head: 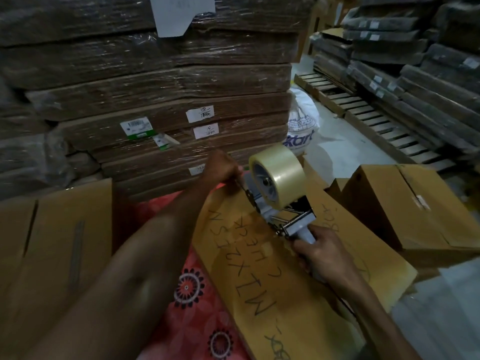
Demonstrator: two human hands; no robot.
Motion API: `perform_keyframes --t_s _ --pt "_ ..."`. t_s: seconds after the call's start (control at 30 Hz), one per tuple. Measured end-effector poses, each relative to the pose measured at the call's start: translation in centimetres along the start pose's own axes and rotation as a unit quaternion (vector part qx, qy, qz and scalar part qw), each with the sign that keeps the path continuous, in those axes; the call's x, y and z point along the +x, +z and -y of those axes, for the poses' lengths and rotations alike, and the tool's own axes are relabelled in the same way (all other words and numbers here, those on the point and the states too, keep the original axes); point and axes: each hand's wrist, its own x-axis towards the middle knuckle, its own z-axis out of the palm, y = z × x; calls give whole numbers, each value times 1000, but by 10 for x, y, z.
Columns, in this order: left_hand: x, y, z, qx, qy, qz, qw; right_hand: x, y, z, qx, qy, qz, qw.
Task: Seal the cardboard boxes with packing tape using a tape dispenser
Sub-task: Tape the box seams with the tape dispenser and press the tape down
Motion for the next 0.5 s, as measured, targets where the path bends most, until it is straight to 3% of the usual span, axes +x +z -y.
perform_keyframes --t_s 0.1,0.3,0.5 --pt "11 7 6 36 18 -33 999 6 2 2 3 14 7 1000" --pt "15 4 18 65 -1 -25 998 19 11 6 0 48 36 998" --pt "21 6 32 18 -1 -9 1000 20 15 3 -2 76 33 997"
